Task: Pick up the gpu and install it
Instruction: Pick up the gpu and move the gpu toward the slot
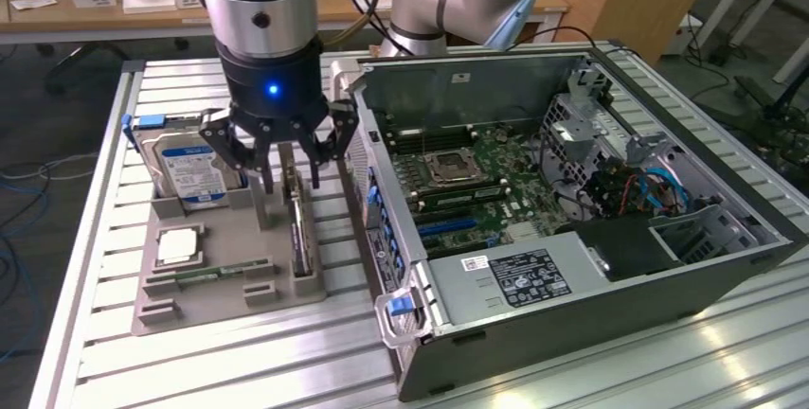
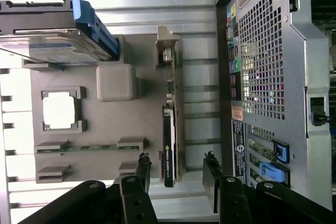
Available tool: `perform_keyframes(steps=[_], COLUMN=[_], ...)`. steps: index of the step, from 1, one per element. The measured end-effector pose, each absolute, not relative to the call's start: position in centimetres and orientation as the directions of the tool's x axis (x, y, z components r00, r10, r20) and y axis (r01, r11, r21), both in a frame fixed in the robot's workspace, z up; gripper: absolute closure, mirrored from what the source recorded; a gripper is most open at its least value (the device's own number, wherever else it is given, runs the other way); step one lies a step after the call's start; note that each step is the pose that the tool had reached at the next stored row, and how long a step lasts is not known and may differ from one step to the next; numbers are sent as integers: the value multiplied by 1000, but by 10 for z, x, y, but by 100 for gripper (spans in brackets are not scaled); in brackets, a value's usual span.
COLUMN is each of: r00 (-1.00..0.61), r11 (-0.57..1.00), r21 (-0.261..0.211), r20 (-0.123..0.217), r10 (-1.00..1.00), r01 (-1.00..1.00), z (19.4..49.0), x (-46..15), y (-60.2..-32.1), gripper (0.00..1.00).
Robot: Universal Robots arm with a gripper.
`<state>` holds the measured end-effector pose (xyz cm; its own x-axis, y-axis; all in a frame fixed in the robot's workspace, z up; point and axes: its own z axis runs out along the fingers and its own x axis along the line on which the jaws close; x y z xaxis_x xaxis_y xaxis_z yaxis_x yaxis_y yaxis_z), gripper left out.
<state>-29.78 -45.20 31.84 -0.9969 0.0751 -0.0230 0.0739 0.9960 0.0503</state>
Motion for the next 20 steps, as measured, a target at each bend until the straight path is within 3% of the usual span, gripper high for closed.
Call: perform_keyframes(steps=[20], r00=[-997], r11=[996], r21=[50], r20=[-23], r10=[75], r01=[74], z=[312], x=[-298], y=[-452], gripper=[47])
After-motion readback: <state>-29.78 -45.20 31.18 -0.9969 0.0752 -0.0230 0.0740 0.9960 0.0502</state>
